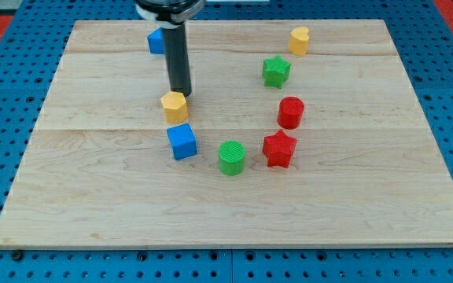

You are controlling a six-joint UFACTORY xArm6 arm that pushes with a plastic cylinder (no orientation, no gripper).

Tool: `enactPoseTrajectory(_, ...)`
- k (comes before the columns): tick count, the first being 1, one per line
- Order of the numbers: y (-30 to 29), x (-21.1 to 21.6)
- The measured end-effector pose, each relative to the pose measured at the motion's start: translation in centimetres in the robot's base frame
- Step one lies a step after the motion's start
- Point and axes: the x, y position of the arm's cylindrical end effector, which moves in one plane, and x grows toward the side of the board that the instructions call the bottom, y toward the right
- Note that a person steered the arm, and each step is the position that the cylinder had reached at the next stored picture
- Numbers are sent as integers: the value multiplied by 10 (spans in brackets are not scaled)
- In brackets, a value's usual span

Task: Move the yellow heart towards the yellow hexagon

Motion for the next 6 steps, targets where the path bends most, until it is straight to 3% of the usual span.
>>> enactPoseTrajectory(1, 12, -33)
enactPoseTrajectory(2, 44, -130)
enactPoseTrajectory(3, 72, -180)
enactPoseTrajectory(5, 236, -174)
enactPoseTrajectory(6, 247, -128)
